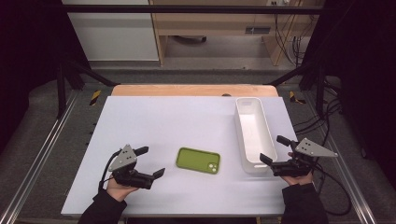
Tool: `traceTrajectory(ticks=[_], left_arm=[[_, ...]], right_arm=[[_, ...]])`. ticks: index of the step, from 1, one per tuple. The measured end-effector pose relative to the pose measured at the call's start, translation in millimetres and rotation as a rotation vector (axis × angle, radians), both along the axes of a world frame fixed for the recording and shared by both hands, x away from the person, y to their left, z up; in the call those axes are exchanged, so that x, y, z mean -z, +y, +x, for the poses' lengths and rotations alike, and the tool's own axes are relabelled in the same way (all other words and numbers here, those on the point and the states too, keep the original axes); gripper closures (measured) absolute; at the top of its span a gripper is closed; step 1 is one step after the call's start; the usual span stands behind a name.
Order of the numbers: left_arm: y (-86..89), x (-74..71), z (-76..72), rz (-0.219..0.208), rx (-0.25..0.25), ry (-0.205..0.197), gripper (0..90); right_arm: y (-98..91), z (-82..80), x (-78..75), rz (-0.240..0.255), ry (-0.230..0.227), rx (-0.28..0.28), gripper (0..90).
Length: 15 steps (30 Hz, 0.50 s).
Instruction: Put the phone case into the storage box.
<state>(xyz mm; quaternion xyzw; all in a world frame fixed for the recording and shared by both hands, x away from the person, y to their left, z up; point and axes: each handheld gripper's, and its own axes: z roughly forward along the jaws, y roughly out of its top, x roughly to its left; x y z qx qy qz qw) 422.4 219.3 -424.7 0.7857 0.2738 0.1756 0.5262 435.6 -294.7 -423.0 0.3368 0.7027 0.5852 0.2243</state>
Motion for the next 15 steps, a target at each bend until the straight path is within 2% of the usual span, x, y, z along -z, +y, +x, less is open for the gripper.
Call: traceTrajectory(ticks=[15], left_arm=[[-28.6, -5.1, 1.3, 0.036, 0.046, 0.025, 1.5]], right_arm=[[0.8, 0.0, 0.6, -0.008, -0.001, -0.007, 0.2]])
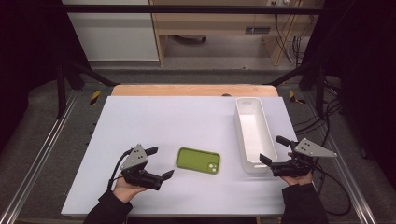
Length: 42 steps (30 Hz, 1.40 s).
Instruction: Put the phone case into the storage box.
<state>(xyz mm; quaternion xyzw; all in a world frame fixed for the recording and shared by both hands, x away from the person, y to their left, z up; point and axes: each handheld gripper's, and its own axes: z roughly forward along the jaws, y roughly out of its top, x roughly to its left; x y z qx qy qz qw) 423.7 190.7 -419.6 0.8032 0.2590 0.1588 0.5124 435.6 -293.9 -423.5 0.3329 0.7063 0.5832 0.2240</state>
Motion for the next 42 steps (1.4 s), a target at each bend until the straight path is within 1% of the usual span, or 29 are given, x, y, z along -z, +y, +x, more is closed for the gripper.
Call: traceTrajectory(ticks=[7, 17, 21, 28, 31, 35, 39, 42], left_arm=[[-17.4, -2.2, 2.6, 0.039, 0.027, 0.009, 1.5], [-42.5, -1.3, 9.3, 0.08, 0.053, 0.035, 2.0], [-51.0, -0.1, 12.8, 0.084, 0.057, 0.05, 2.7], [-64.7, 2.6, 17.8, 0.108, 0.062, 0.064, 3.6], [-70.3, 3.1, 19.4, 0.107, 0.062, 0.068, 3.9], [-79.0, 3.2, 20.9, 0.109, 0.077, 0.073, 4.1], [-89.1, 3.9, 22.2, 0.124, 0.088, 0.077, 4.7], [-98.0, 6.0, 23.2, 0.143, 0.091, 0.085, 5.9]], right_arm=[[0.5, 0.2, 0.3, -0.004, 0.005, -0.004, 0.2], [0.6, 0.2, 0.4, -0.004, 0.005, -0.006, 0.3], [0.6, 0.2, 0.4, -0.005, 0.006, -0.005, 0.3], [0.0, 0.0, 0.0, -0.003, 0.003, -0.004, 0.2], [0.0, 0.0, 0.0, -0.004, 0.004, -0.004, 0.3], [0.0, 0.0, 0.0, -0.004, 0.003, -0.004, 0.3], [0.1, 0.1, 0.2, -0.005, 0.005, -0.006, 0.3], [0.2, 0.2, 0.2, -0.006, 0.006, -0.005, 0.3]])
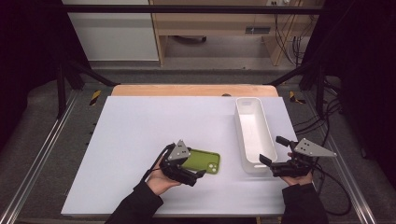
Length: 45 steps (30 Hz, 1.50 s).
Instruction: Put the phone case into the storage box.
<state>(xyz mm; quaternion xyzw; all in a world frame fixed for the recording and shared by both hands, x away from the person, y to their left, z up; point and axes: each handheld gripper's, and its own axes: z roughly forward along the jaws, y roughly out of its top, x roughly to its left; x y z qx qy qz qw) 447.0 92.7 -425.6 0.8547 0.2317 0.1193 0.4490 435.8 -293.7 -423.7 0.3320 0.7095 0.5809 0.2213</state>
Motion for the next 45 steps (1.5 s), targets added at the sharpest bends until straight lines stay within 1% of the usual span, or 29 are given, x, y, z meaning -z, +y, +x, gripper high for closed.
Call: traceTrajectory(ticks=[4, 7, 10, 11, 12, 13, 14, 18, 20, 26, 30, 32, 36, 45], left_arm=[[-8.2, 3.1, 0.4, 0.007, 0.014, 0.007, 8.1], [-13.2, 6.3, 0.5, 0.01, 0.026, 0.015, 11.8], [-17.0, 9.3, 1.1, 0.004, 0.034, 0.038, 18.5], [-18.4, 10.3, 1.3, 0.003, 0.033, 0.047, 22.5], [-19.4, 11.1, 1.6, 0.012, 0.034, 0.052, 22.5], [-20.2, 12.1, 1.7, 0.017, 0.036, 0.056, 27.3], [-20.9, 13.0, 1.6, 0.021, 0.037, 0.06, 27.3], [-22.4, 16.0, 2.2, 0.032, 0.036, 0.08, 36.9], [-22.6, 17.4, 2.5, 0.029, 0.037, 0.088, 42.8], [-27.3, 23.6, 2.6, 0.062, 0.047, 0.095, 57.7], [-31.1, 27.1, 2.4, 0.077, 0.059, 0.102, 64.8], [-32.9, 28.9, 2.5, 0.083, 0.067, 0.112, 68.7], [-36.7, 33.2, 2.7, 0.096, 0.073, 0.13, 72.7], [-43.3, 39.8, 0.9, 0.14, 0.077, 0.127, 85.5]], right_arm=[[-0.1, 0.0, -0.1, 0.001, -0.001, 0.0, 0.2], [0.1, 0.0, 0.1, -0.001, 0.001, 0.0, 0.3], [0.2, 0.0, 0.1, -0.002, 0.001, -0.001, 0.3], [0.0, 0.1, 0.1, -0.002, 0.002, 0.0, 0.3], [0.0, 0.1, 0.1, -0.002, 0.002, 0.0, 0.3], [0.0, 0.0, 0.1, -0.003, 0.001, 0.001, 0.3], [0.0, 0.0, 0.1, -0.003, 0.001, 0.001, 0.3], [-0.1, 0.0, 0.0, -0.003, 0.001, 0.0, 0.3], [0.1, 0.1, 0.2, -0.004, 0.002, 0.001, 0.3], [0.6, 0.4, 0.6, -0.007, 0.003, -0.002, 0.3], [0.4, 0.5, 0.6, -0.008, 0.002, -0.002, 0.3], [0.4, 0.5, 0.6, -0.009, 0.002, -0.001, 0.3], [0.6, 0.5, 0.6, -0.009, 0.004, 0.0, 0.3], [0.8, 0.5, 0.7, -0.012, 0.006, 0.001, 0.3]])
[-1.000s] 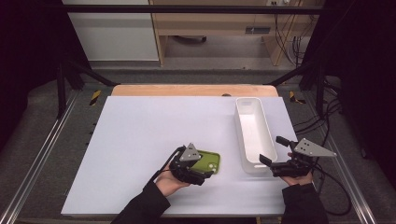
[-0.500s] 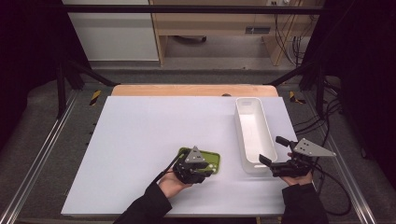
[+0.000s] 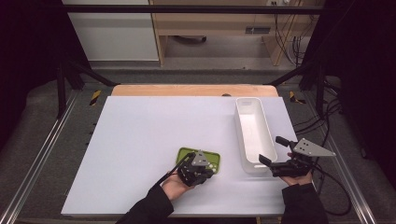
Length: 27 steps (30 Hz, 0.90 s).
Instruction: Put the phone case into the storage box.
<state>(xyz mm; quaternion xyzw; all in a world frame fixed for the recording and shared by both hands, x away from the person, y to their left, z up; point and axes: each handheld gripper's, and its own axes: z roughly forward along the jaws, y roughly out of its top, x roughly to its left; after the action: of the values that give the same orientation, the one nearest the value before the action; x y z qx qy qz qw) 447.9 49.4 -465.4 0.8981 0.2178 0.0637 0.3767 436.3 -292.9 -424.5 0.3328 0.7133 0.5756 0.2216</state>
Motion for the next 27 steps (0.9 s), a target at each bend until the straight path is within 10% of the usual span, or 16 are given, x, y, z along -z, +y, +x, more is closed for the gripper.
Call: traceTrajectory(ticks=[27], left_arm=[[-7.6, 7.1, 7.3, 0.032, -0.027, -0.034, 89.6]], right_arm=[[0.4, 0.3, 0.4, -0.002, 0.002, -0.002, 0.3]])
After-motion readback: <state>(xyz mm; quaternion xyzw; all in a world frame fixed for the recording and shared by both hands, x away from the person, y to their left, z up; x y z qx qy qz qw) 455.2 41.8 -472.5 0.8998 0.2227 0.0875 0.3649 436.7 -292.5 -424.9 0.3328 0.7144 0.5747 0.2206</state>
